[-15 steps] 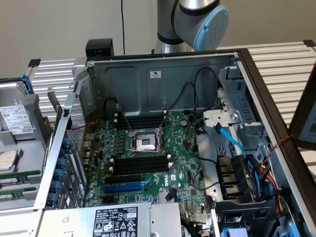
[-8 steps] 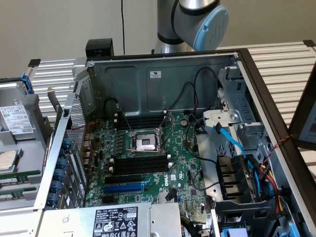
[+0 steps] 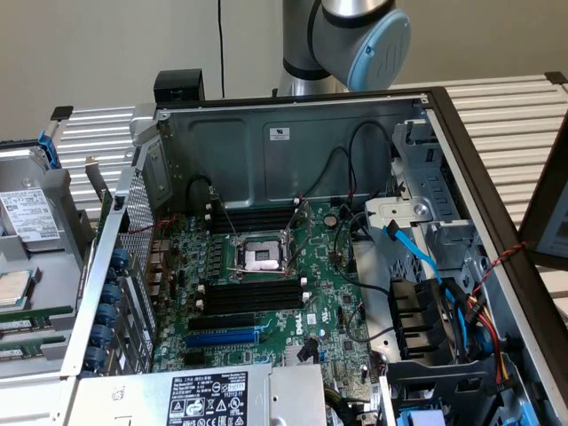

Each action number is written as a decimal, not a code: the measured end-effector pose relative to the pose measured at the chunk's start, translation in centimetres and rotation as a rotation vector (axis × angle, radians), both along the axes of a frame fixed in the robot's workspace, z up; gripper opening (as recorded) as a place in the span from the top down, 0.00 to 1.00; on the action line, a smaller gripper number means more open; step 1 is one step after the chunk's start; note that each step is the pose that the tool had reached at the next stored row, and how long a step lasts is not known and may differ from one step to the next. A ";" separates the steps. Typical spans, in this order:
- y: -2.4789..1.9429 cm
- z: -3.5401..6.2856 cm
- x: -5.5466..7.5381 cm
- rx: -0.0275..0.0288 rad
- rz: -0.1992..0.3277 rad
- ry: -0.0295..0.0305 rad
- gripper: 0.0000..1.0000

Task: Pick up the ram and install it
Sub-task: 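Pick up the ram and move it above insertion slot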

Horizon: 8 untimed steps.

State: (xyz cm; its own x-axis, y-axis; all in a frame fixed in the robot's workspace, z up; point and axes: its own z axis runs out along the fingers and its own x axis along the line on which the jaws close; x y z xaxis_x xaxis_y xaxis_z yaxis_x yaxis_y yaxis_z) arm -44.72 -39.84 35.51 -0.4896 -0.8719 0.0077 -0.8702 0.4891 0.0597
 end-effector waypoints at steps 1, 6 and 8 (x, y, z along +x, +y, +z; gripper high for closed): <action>0.00 -0.01 0.0 0.0000 0.019 0.0000 0.89; 0.00 -0.08 0.0 0.0002 0.110 0.0000 0.76; 0.00 -0.09 0.0 0.0009 0.147 0.0001 0.76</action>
State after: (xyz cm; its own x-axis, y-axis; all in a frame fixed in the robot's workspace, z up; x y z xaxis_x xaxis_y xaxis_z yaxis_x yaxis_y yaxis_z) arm -44.72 -39.84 35.42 -0.3570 -0.9341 0.0070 -0.9323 0.3568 0.0602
